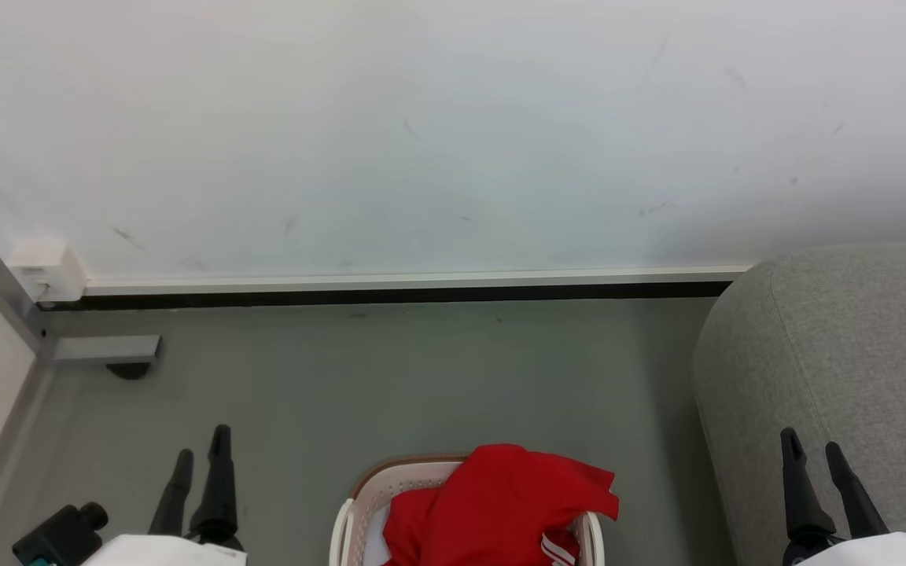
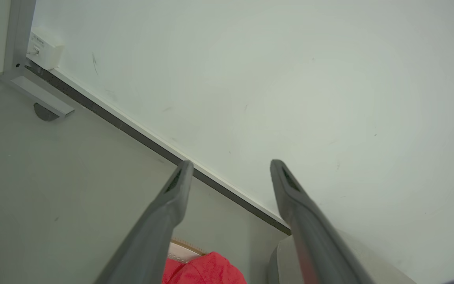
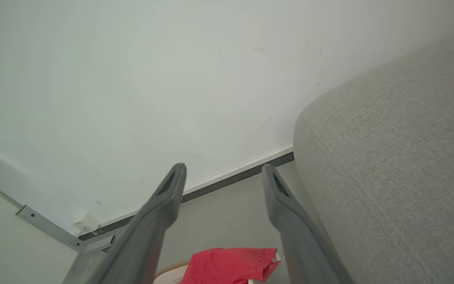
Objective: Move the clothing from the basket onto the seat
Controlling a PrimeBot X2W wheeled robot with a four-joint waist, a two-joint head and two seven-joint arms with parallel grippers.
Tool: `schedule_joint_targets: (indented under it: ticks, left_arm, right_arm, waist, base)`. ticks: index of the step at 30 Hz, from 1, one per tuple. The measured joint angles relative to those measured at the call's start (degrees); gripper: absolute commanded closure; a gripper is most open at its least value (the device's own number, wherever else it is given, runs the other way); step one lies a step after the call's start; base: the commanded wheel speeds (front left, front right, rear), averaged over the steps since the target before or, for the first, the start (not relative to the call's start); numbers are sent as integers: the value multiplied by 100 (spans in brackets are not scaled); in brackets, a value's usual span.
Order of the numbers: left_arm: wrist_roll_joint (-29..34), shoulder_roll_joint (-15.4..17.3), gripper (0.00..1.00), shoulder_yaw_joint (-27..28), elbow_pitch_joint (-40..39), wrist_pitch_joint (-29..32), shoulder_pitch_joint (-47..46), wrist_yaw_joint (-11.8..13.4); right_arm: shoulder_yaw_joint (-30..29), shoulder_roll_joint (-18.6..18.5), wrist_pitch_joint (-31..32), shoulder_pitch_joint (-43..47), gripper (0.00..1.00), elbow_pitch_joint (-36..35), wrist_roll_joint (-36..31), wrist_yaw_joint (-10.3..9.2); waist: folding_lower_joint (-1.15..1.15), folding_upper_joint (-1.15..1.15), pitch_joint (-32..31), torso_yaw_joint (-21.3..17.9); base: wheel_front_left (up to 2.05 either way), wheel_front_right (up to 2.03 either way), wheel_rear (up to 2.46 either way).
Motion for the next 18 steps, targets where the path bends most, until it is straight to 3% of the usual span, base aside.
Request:
schedule_joint_targets:
  ticks: [18]
  left_arm:
    - [1339, 110, 0, -149, -130, -301, 60, -33]
  right_arm:
    - [-36, 2, -300, 5, 0, 44, -1217, 0]
  waist:
    - [0, 0, 10, 18]
  base:
    - [0, 0, 0]
